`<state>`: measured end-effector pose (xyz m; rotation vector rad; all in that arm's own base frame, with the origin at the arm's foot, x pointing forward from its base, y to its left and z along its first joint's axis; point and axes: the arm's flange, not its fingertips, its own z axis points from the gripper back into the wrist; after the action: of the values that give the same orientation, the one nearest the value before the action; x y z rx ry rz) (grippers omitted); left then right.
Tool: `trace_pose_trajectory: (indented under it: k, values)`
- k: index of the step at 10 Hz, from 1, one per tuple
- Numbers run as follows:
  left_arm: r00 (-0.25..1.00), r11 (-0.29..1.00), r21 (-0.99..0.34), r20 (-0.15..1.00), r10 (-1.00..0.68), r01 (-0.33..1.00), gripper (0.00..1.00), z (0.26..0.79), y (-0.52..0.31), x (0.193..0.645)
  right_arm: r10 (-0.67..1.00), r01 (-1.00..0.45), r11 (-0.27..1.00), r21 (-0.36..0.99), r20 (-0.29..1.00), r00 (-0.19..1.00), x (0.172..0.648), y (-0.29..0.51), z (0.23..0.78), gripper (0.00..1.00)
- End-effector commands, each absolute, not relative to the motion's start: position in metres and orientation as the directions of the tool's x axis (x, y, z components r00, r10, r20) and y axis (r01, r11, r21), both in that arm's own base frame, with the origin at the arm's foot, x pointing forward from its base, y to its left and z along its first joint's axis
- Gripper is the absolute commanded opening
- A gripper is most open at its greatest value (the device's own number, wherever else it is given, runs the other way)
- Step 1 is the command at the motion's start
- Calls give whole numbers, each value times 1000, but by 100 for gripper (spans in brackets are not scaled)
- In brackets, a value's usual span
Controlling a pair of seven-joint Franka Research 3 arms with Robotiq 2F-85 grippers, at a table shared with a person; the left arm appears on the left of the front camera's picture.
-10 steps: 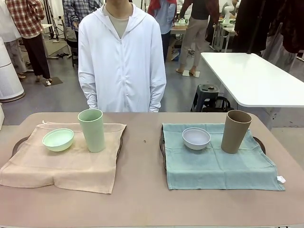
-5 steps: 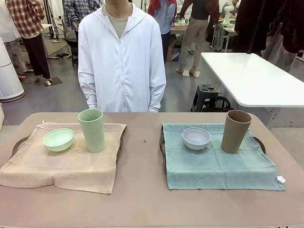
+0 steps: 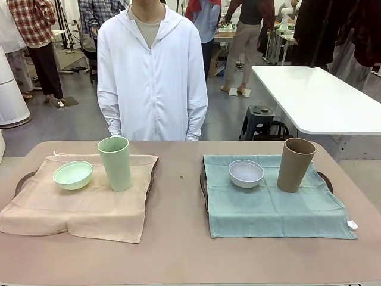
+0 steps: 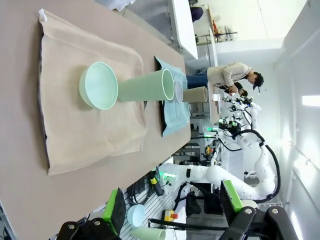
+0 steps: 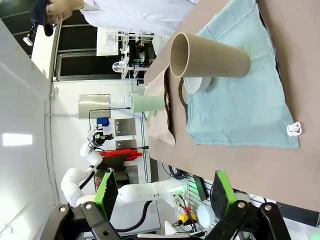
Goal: Set up a tray with a mat and arrange the tableware.
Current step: Place the Picnic Bowl and Reusable plastic cup back onto the Handle tray in front of the human's position.
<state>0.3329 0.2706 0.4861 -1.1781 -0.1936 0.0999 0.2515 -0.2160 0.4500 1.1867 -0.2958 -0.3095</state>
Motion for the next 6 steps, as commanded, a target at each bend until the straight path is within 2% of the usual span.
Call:
trace_pose_trajectory:
  k: [1,6]
  values:
    - [975,371,-928,107,194,28,100,485,271,333,-384,72,336,939,67,921,251,-216,449,100]
    - [975,371,-928,107,194,28,100,485,271,333,-384,72,336,939,67,921,251,-216,449,100]
